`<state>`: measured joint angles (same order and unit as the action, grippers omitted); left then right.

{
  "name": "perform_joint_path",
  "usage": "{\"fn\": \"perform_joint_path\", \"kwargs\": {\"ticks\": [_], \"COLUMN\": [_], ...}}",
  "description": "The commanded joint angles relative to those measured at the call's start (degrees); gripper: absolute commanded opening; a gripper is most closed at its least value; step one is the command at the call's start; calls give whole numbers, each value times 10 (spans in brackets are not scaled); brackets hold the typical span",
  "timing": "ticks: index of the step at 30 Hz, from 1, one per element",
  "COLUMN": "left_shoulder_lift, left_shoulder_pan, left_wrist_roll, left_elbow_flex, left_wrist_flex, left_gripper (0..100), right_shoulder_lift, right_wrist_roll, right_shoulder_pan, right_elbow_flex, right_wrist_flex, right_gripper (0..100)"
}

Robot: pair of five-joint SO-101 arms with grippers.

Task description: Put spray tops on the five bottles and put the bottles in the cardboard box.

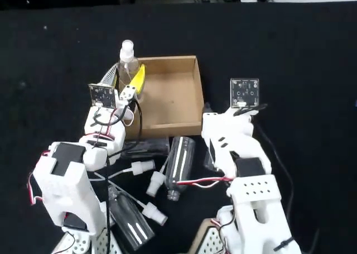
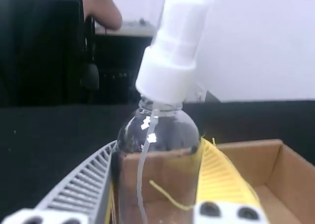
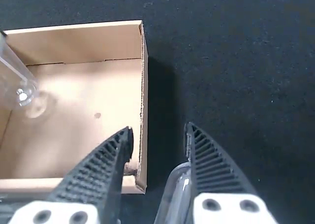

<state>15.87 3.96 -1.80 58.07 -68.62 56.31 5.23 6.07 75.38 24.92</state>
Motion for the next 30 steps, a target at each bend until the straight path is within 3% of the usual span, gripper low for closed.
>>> {"fn": "perform_joint_path", "kwargs": {"ticks": [1, 5, 9, 20, 25, 30], "left_shoulder_lift": [-4, -12, -13, -8, -7, -7], "left_shoulder_pan": [-17, -27, -36, -39, -43, -42], "left_wrist_roll": [-4, 2, 52, 55, 54, 41], "left_elbow_flex": [-27, -20, -4, -36, -82, -98], "left_wrist_flex": [-18, -18, -19, -70, 11, 21], "left_gripper": [36, 36, 36, 36, 36, 32], "right_shoulder_lift": [9, 9, 10, 9, 9, 9], "right_wrist_roll": [2, 2, 2, 2, 2, 2], "right_shoulder_pan": [-12, -12, -12, -12, -12, -12], "right_elbow_flex": [-5, -5, -5, -5, -5, -5], "right_wrist_flex": [-13, -13, -13, -14, -14, -14], "right_gripper": [138, 138, 138, 138, 138, 138]}}
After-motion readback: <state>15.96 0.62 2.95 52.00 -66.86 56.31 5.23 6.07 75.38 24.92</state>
